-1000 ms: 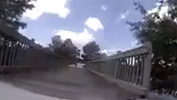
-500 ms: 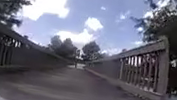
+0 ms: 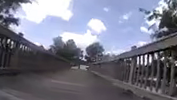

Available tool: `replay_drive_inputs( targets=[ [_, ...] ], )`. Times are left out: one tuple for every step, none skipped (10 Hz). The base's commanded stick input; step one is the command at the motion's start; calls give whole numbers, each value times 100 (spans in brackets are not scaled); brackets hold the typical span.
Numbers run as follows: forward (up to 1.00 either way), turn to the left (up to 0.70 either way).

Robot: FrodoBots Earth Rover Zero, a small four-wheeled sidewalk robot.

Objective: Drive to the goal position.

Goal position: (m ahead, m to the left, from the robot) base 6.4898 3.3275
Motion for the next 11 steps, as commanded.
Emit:
replay_drive_inputs(
  targets=[
    [85, 0],
    [85, 0],
    [85, 0],
    [85, 0],
    [85, 0],
    [85, 0],
    [85, 0],
    [85, 0],
    [85, 0],
    [85, 0],
    [85, 0]
  ],
)
